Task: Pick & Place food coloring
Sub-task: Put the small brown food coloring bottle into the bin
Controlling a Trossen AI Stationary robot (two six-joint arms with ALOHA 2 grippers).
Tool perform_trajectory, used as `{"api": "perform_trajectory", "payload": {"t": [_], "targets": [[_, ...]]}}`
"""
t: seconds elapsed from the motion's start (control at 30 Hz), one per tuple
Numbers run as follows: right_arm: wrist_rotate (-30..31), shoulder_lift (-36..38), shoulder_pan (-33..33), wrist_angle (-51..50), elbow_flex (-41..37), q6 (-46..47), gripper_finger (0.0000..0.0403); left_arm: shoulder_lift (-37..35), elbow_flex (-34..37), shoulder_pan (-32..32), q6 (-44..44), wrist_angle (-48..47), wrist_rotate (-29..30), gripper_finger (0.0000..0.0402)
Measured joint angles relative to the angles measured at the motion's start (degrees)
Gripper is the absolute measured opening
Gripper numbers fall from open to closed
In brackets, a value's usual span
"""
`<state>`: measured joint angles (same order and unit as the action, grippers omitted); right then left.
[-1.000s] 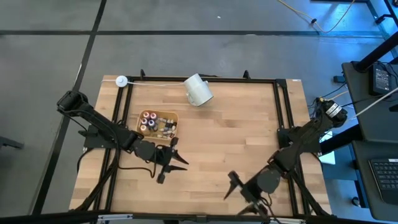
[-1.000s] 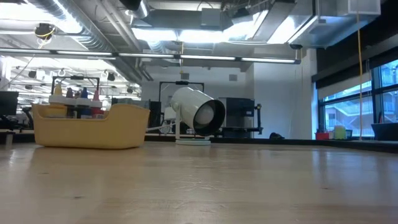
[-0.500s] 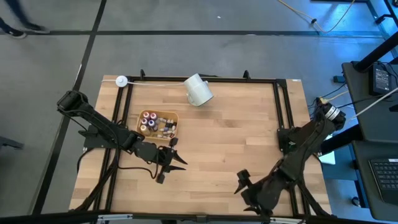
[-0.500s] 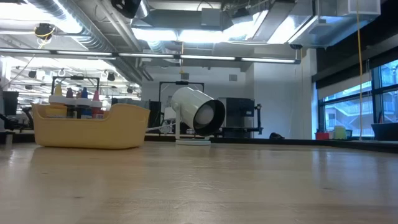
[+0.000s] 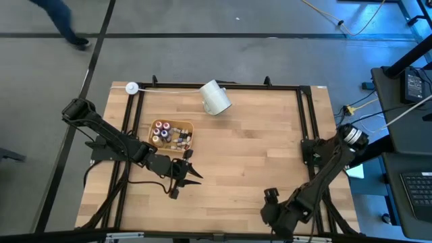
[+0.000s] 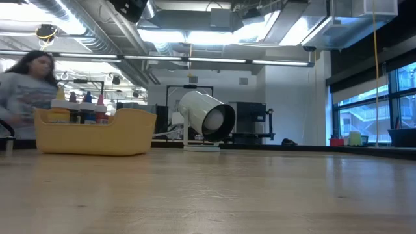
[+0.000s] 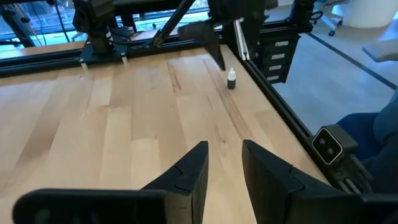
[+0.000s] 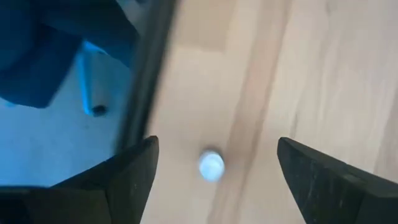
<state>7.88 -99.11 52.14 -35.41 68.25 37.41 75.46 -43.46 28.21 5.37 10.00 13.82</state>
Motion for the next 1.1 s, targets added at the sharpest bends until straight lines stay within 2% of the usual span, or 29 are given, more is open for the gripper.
{"api": "perform_trajectory", "payload": {"t": [0.23,0.4,0.67,1.1], "targets": [[-3.4,-3.3,0.0,-5.5,0.0,4.8,0.0328,0.0,0.0,0.0,-0.1,0.0,0.0,0.0097],[-5.5,-3.5,0.0,-4.5,0.0,4.5,0.0328,0.0,0.0,-0.4,-0.2,0.0,0.1,0.0096],[-5.6,-3.5,0.0,-1.9,0.0,7.6,0.0328,0.0,0.0,-1.1,-0.2,0.0,0.2,0.0096],[-5.0,-3.5,-0.2,3.8,0.0,7.0,0.0328,0.0,0.0,-1.1,-0.2,0.0,0.2,0.0095]]}}
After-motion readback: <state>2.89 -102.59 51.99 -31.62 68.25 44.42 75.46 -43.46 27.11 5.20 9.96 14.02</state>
